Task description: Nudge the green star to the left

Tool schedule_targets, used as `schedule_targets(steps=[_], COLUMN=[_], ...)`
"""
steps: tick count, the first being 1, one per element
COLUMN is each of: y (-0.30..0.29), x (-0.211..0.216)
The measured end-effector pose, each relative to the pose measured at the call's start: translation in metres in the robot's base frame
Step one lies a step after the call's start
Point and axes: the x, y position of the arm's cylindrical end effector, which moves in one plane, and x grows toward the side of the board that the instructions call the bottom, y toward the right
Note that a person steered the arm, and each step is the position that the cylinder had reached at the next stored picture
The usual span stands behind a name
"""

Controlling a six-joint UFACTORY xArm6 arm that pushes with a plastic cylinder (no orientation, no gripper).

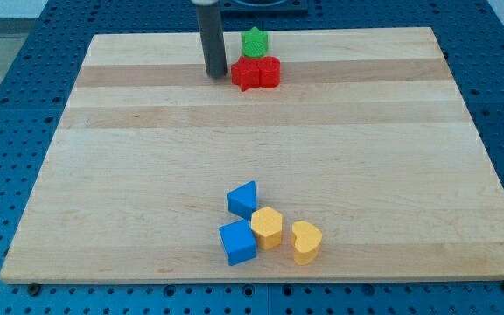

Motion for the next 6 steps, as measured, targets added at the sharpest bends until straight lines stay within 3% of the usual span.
schedule_targets(steps=[1,3,5,6], y=[0.008,0.030,0.090,0.070], x=[-0.059,-0.059,-0.059,-0.059])
